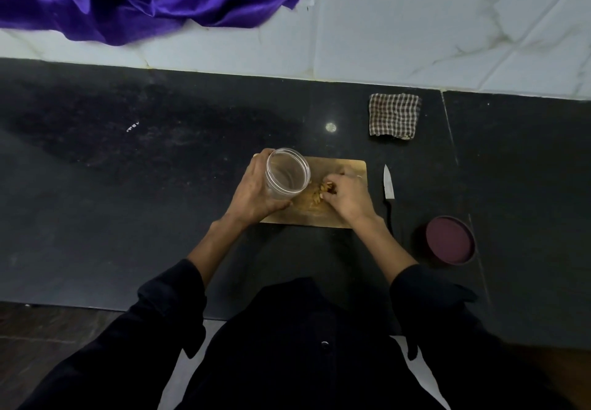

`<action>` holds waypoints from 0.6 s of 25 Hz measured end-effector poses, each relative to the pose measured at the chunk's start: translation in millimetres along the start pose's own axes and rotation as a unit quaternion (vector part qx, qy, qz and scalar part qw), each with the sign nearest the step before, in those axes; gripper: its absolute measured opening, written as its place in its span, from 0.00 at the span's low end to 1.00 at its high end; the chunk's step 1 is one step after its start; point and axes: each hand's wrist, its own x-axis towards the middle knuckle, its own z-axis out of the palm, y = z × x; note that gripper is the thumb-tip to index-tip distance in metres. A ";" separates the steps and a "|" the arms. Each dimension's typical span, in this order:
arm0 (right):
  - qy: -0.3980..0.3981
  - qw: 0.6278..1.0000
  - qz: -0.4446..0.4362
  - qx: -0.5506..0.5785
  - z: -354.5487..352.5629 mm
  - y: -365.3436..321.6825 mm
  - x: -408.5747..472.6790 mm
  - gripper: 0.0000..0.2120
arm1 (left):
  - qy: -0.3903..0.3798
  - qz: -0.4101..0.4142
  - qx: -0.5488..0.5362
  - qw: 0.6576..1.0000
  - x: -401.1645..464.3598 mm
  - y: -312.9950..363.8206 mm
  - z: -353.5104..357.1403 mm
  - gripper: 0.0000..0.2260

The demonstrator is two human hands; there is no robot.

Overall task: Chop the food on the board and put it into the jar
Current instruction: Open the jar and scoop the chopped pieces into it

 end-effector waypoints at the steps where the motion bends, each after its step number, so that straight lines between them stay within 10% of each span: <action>1: 0.018 1.000 -0.013 -0.001 0.5 0.2 -0.8 0.14 | 0.001 0.002 0.001 1.000 0.2 0.7 -0.2 0.38; 9: 0.089 0.984 0.032 0.151 -18.6 5.1 -1.0 0.10 | 0.000 0.005 0.015 1.000 1.6 -4.0 1.8 0.39; 15: 0.036 0.835 0.195 0.513 -43.4 0.3 -4.4 0.11 | -0.006 -0.001 0.022 1.000 1.6 -4.7 1.9 0.40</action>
